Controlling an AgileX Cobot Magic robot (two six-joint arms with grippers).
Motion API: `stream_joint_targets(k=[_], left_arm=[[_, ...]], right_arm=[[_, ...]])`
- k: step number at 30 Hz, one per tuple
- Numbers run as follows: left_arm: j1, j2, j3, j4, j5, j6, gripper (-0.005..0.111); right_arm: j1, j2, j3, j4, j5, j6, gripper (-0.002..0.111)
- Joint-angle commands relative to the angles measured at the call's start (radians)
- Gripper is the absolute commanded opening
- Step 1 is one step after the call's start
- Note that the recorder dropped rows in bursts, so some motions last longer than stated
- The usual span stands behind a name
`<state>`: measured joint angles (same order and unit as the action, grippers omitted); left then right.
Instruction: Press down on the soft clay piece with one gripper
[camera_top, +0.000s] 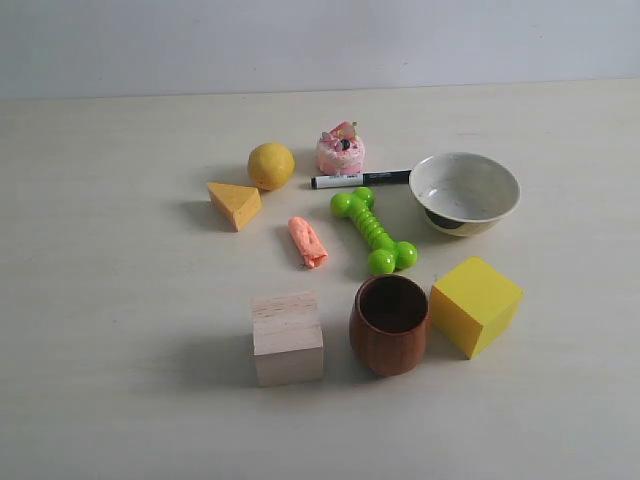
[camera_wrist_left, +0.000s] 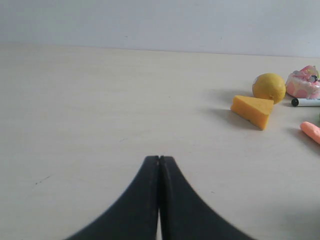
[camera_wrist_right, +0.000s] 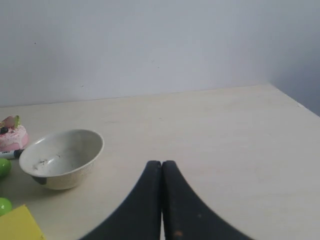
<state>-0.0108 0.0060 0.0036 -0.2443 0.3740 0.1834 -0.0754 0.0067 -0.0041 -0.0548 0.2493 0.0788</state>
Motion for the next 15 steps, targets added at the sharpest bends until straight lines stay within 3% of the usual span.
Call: stream_joint_targets(k=[1, 15], left_arm=[[0.002, -0.006, -0.004, -0.002, -0.009, -0.001, 0.000], [0.002, -0.006, -0.004, -0.002, -0.009, -0.001, 0.000]], right_arm=[[-0.005, -0.007, 0.004, 0.005, 0.015, -0.001, 0.000], [-0.005, -0.007, 0.004, 0.005, 0.088, -0.034, 0.000]])
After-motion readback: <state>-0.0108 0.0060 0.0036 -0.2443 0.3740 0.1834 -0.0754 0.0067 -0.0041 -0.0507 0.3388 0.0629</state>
